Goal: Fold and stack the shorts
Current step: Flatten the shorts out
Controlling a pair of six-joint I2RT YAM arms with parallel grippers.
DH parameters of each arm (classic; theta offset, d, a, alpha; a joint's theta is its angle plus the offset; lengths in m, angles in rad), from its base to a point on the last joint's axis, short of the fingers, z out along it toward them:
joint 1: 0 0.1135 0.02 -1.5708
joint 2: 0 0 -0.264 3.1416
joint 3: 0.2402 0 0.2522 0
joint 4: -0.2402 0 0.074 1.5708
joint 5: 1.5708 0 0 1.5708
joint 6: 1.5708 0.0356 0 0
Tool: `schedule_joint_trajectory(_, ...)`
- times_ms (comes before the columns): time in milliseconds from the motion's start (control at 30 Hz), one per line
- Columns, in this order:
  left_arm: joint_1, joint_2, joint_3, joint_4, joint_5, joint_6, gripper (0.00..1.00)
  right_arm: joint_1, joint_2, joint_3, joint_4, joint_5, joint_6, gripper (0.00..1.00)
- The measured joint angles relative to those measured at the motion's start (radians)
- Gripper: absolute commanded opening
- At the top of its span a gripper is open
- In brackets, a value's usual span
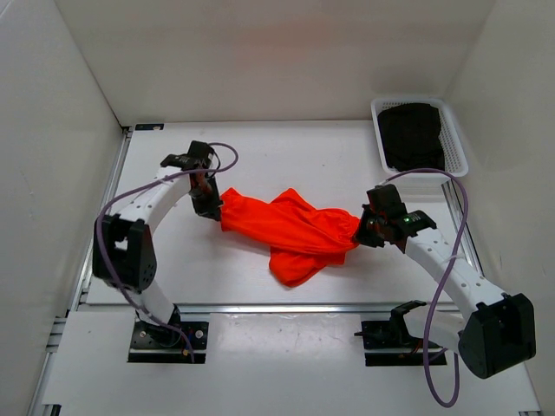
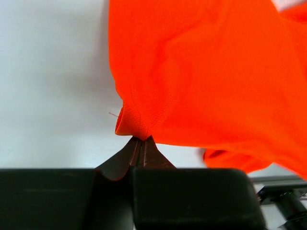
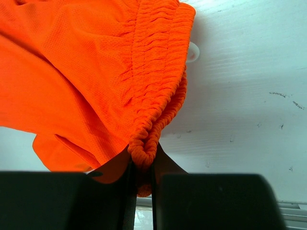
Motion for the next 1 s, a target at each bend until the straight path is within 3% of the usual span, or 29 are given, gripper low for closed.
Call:
schedule_joint_trajectory(100, -0.002, 0.152, 0.114, 0.002, 0.012, 0.027, 0.14, 0.0, 0.0, 0.0, 0.0, 0.002, 0.0, 0.0)
schedule_joint_trajectory(167, -0.003, 0.27, 0.201, 0.01, 0.016, 0.042, 0.4, 0.0, 0.0, 0.0, 0.0, 0.004, 0.0, 0.0)
schedule_joint_trajectory(267, -0.003, 0.394, 0.273, 0.013, 0.02, 0.053, 0.48, 0.0, 0.0, 0.0, 0.0, 0.005, 0.0, 0.0)
schedule_joint_trajectory(400, -0.003, 0.404, 0.274, -0.006, 0.016, 0.051, 0.5, 0.0, 0.0, 0.0, 0.0, 0.008, 0.0, 0.0)
schedule_joint_trajectory(433, -0.003, 0.391, 0.274, -0.007, 0.014, 0.05, 0.65, 0.0, 0.0, 0.0, 0.0, 0.009, 0.0, 0.0)
schedule_joint_trajectory(533, -0.003, 0.322, 0.267, -0.009, -0.014, 0.035, 0.72, 0.0, 0.0, 0.0, 0.0, 0.014, 0.0, 0.0)
schedule_joint_trajectory(633, -0.003, 0.233, 0.251, -0.008, -0.04, 0.019, 0.63, 0.0, 0.0, 0.0, 0.0, 0.017, 0.0, 0.0)
schedule_joint_trajectory(667, -0.003, 0.199, 0.242, -0.006, -0.045, 0.014, 0.54, 0.0, 0.003, 0.0, 0.0, 0.018, 0.0, 0.0)
schedule_joint_trajectory(700, -0.002, 0.174, 0.235, -0.005, -0.045, 0.007, 0.33, 0.0, 0.006, 0.0, 0.0, 0.019, 0.0, 0.0)
schedule_joint_trajectory(800, -0.001, 0.129, 0.211, 0.007, -0.037, -0.001, 0.2, 0.0, 0.025, 0.004, -0.001, 0.02, -0.004, 0.0)
schedule_joint_trajectory(867, -0.003, 0.129, 0.182, 0.026, -0.024, -0.005, 0.3, 0.0, 0.037, 0.011, -0.001, 0.022, -0.008, 0.0)
schedule_joint_trajectory(967, -0.008, 0.149, 0.119, 0.049, 0.008, -0.011, 0.6, 0.0, 0.042, 0.019, -0.001, 0.023, -0.016, 0.0)
schedule_joint_trajectory(1000, -0.01, 0.163, 0.106, 0.056, 0.018, -0.013, 0.64, 0.0, 0.042, 0.023, -0.001, 0.024, -0.019, 0.0)
